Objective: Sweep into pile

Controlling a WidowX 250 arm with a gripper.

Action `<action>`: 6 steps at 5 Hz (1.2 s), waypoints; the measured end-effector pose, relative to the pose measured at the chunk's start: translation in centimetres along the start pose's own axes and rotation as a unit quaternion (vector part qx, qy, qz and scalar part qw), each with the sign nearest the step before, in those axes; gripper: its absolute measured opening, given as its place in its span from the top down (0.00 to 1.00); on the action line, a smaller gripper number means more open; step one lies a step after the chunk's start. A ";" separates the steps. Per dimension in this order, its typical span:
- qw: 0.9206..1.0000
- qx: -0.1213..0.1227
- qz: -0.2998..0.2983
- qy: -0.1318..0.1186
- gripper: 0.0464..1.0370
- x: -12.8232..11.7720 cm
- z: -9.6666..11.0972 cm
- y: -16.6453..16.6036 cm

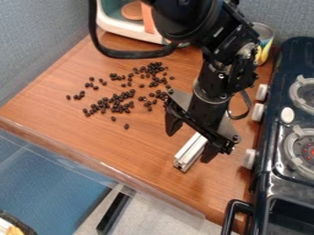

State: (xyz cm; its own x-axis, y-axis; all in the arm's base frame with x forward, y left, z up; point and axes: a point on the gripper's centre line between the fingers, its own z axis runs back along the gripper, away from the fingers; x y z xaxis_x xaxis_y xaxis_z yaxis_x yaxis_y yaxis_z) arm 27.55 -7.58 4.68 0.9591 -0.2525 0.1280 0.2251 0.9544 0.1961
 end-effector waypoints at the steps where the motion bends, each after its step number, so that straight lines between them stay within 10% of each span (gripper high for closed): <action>1: 1.000 0.000 -0.001 0.015 0.09 -0.5 -0.8 -0.2; 3: 0.999 -0.010 0.007 0.052 0.66 -1.0 -3.4 0.1; 6: 0.997 -0.043 0.059 0.027 0.67 0.4 -2.5 -0.8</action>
State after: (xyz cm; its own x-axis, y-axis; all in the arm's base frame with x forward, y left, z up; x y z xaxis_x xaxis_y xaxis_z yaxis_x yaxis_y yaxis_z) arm 28.13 -8.07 2.14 0.9871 -0.1309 0.0925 0.1218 0.9877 0.0984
